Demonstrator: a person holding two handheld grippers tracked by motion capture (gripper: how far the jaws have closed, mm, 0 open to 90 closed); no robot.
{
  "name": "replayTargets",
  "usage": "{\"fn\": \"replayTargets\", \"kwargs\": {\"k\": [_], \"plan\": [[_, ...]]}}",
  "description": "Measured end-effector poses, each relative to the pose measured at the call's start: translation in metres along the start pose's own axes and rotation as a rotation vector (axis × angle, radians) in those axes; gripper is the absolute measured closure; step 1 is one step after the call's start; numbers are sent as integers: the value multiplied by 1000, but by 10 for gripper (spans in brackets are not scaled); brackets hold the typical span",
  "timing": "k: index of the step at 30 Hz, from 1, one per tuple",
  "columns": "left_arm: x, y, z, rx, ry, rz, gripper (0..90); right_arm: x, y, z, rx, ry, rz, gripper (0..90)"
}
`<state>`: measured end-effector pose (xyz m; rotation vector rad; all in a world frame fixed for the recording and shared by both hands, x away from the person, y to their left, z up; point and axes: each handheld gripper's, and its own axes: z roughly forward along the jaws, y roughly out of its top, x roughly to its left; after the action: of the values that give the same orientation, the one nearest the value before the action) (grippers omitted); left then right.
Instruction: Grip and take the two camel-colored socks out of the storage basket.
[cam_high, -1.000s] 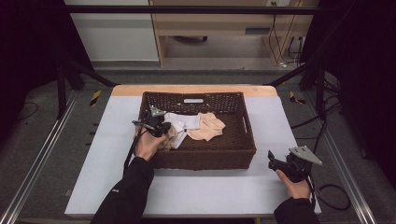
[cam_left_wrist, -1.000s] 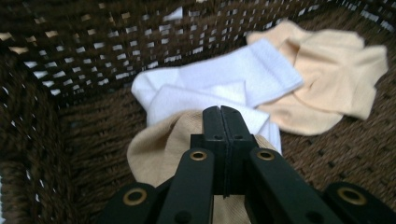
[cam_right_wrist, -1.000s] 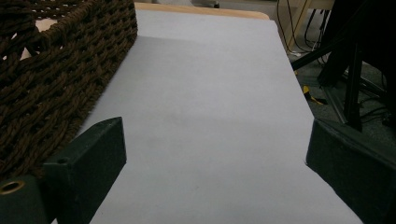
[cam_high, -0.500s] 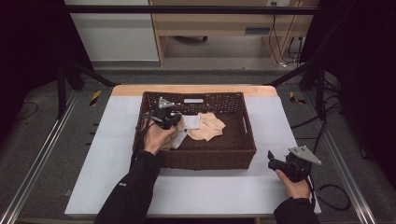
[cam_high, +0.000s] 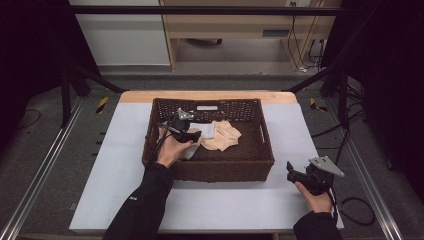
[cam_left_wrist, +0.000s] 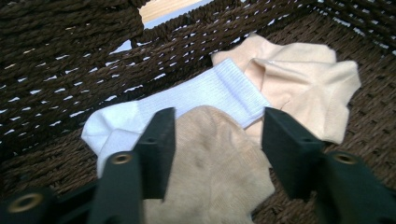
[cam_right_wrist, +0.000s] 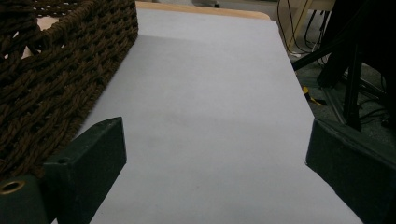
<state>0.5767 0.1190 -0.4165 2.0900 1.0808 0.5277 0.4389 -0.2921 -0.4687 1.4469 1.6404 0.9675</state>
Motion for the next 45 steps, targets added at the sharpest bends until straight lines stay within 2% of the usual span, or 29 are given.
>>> {"fn": "replayTargets", "kwargs": {"k": [1, 4, 5, 8, 9, 10, 11, 14, 17, 19, 22, 24, 27, 31, 32, 35, 36, 37, 38, 39, 42, 45], "plan": [[0, -1, -1, 12, 10, 5, 394, 0, 0, 0, 2, 1, 2, 53], [1, -3, -4, 6, 23, 5, 383, 1, 0, -1, -1, 1, 4, 53], [3, -5, -9, -14, 32, -5, 383, 0, 0, -1, -1, 0, 3, 53], [14, -6, -18, -25, 75, -13, 375, 0, 0, 0, 0, -1, -1, 53], [14, -6, -18, -25, 75, -13, 370, 0, 0, 0, 0, -2, -2, 53], [23, -7, -23, -33, 101, -35, 366, 0, 0, 0, 2, 0, -1, 53], [27, -8, -24, -30, 106, -45, 363, 1, 0, 0, 3, -1, -1, 53], [36, -13, -22, -14, 107, -67, 363, 0, 0, 0, 5, -1, -3, 53], [40, -19, -17, 30, 92, -103, 425, 0, 0, 0, 7, -4, -1, 53], [40, -21, -15, 55, 94, -103, 434, 0, 0, 1, 9, -3, 2, 52], [39, -21, -10, 55, 82, -104, 425, 1, 0, 1, 9, -2, 2, 53], [39, -21, -8, 59, 76, -108, 389, 0, 0, 1, 8, -3, 2, 53], [41, -24, -3, 83, 66, -118, 385, 0, 0, 1, 9, -1, 1, 53], [40, -24, -2, 100, 37, -125, 475, 0, 0, 1, 9, -1, 2, 53], [38, -24, -2, 116, 35, -107, 513, 0, 0, 1, 5, -2, -1, 54], [35, -24, -3, 143, 25, -98, 654, 0, 0, 0, 2, -3, -1, 54], [35, -24, -3, 143, 25, -98, 695, 0, 0, 0, 2, -3, -1, 54], [35, -24, -3, 149, 16, -104, 695, 0, 0, 0, 1, -3, 0, 54], [35, -24, -4, 156, 3, -109, 773, 0, 0, 0, 2, -2, 0, 55], [35, -24, -5, 157, -5, -112, 799, 0, 0, 0, 3, -2, 3, 55], [35, -23, -9, 138, -13, -108, 855, 0, 0, 0, 0, -3, 2, 55], [36, -21, -16, 82, -30, -110, 861, -1, 0, 0, -1, -4, 4, 55]]}}
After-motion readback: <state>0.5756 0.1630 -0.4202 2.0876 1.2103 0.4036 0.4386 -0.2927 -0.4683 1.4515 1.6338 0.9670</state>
